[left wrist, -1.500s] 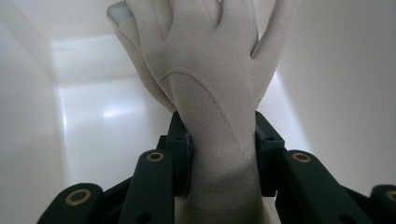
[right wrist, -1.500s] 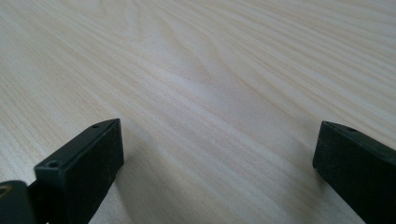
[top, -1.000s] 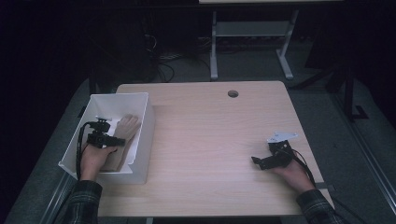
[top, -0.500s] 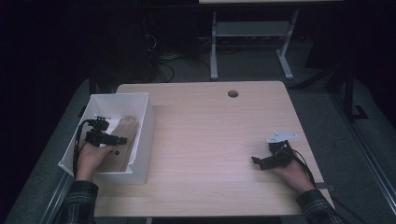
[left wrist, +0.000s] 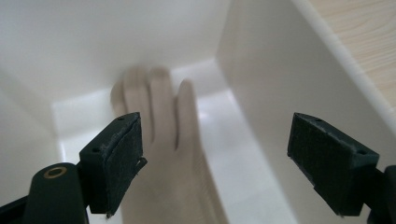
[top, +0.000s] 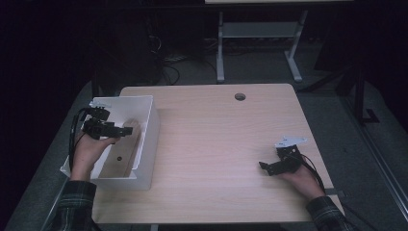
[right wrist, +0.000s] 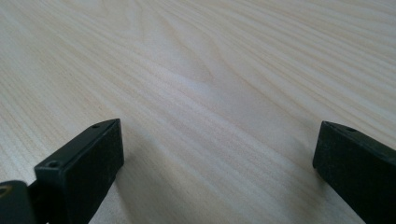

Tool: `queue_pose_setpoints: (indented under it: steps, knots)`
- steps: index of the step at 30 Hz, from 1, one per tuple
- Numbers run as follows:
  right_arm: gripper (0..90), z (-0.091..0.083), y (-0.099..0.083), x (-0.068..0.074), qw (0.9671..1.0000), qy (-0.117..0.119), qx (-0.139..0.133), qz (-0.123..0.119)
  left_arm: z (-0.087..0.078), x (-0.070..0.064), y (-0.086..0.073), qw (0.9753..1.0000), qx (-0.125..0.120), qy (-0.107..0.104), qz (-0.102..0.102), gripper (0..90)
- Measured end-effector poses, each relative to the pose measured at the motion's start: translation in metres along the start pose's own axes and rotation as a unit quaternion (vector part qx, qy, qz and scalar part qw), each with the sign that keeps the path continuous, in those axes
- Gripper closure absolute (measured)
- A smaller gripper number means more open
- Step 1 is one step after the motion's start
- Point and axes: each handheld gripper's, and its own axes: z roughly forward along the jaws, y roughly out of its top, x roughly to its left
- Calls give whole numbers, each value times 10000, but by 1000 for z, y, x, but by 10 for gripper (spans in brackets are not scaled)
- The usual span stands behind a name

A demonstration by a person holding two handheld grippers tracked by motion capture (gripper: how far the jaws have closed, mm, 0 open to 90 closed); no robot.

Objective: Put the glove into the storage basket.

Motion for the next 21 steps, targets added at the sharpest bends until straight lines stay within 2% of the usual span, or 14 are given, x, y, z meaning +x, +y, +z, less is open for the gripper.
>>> queue_pose_setpoints:
  steps: [9,16,21]
  knots:
    - [12,0,0,0,10000,0,-3,-3,-14,-28,27,9985,-235,-390,289,177]
    - [12,0,0,0,10000,1,-6,-10,-19,-57,41,9956,-395,-687,500,177]
    - [12,0,0,0,10000,0,-7,-9,-17,-81,48,9920,-478,-925,721,178]
